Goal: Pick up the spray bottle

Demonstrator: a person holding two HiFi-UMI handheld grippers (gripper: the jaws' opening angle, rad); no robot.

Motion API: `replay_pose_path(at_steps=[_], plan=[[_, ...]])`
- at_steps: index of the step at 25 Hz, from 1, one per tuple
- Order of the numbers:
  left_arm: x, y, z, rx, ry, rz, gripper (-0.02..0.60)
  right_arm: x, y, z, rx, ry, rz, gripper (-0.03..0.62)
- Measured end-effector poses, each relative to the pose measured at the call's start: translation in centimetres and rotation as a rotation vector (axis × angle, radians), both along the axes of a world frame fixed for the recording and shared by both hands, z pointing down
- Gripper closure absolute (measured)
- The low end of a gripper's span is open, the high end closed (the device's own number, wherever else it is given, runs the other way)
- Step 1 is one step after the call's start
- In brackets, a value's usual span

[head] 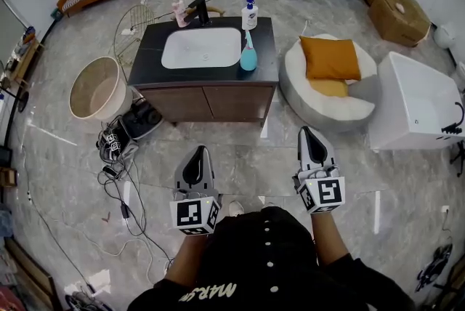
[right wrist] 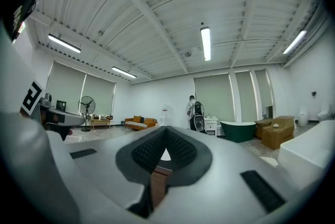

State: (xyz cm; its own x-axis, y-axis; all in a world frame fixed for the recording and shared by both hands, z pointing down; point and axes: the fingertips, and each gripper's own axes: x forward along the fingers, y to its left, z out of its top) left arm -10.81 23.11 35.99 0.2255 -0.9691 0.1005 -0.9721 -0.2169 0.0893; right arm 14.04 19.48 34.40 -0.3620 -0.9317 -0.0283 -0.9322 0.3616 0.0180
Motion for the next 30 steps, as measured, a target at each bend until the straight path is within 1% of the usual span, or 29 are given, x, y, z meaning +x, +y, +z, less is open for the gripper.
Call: replay_pose_path(at_steps=[5,8,14,22,30], plan=[[-1.6,0.4,0.8,-0.003,-0.018,0.024,0.565,-1.5,0.6,0.9,-0.012,0.003,0.019,0.599],[-2.3,0.0,1.5,-0.017,-0.012,0.029,0.565,-2.3,0.4,1.5,-0.021,-0.002,0.024,0.599],[-3.4,-2.8,1.8,-0.013,-0.015,0.039,0.565,-2.8,-2.4,2.1,-0.024,-0.006,0.042,0.599],[-3.4,-9.9,2.6,-0.016,-0.024,0.053,0.565,-3.0,-10.0,3.0,-0.031,-0.007,0.045,0.599],[-4.0,-20.9,2.4,-0.02,-0.036,0.018,0.565,-3.0,-21.3,2.4,-0.021,-0.005,0.025,0.599]])
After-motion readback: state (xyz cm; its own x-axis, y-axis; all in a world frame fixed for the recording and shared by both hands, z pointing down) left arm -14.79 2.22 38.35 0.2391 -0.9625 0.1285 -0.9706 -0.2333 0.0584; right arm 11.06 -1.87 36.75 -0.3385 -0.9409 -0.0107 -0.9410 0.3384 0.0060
